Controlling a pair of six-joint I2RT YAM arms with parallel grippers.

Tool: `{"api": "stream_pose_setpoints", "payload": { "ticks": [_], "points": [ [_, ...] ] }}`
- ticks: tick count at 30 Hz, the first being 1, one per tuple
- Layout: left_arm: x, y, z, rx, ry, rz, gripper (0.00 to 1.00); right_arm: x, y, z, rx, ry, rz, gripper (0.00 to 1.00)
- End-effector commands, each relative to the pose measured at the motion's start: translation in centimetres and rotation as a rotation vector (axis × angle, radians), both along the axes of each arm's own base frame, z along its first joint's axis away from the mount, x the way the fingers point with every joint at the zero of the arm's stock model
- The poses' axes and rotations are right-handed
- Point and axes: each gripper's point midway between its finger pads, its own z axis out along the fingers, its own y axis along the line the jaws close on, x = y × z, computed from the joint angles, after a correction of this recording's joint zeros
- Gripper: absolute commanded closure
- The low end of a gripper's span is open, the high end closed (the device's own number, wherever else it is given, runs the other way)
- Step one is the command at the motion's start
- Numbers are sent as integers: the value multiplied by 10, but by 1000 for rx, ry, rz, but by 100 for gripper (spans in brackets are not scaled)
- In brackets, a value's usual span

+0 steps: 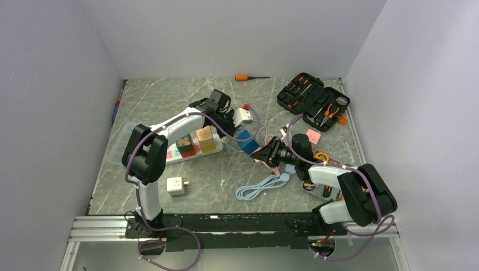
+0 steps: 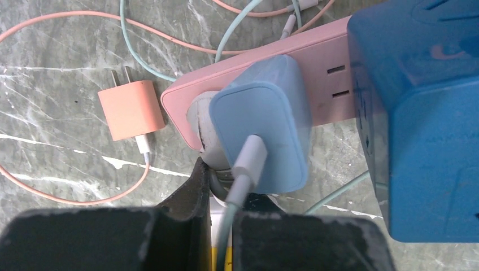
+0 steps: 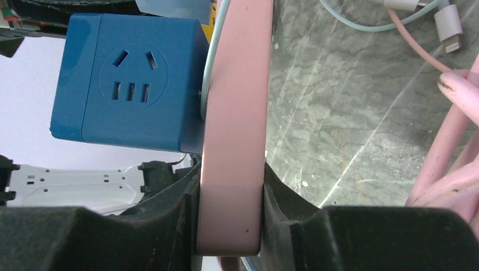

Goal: Pull the plug off the socket
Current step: Remove the plug from the socket.

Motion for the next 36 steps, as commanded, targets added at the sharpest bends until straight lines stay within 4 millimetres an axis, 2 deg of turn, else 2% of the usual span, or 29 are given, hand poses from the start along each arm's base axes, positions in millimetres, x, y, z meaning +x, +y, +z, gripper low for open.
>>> {"api": "stream_pose_setpoints", "payload": {
  "ticks": [1,5,12,17,25,30,34,36],
  "points": [
    [2,-1,26,-38,-2,64,100,16,9,93,90,-472,45,100],
    [3,-5,50,-93,15,104,100,21,4,78,50,-442,-2,100],
    [-4,-4,76,-173,-10,164,100,35,-11,42,-47,-317,-136,100],
    [-1,1,94,-191,-51,201,100,41,-16,17,-107,-222,-174,100],
    [-1,2,98,-194,-59,200,100,45,-23,-17,-221,-86,-193,100],
    [-2,3,102,-193,-69,196,100,45,-32,-49,-353,21,-200,100],
    [-2,3,108,-206,-67,197,100,44,-36,-63,-409,63,-212,100],
    [-4,3,102,-200,-57,195,100,45,-36,-61,-400,56,-216,100]
  ]
}}
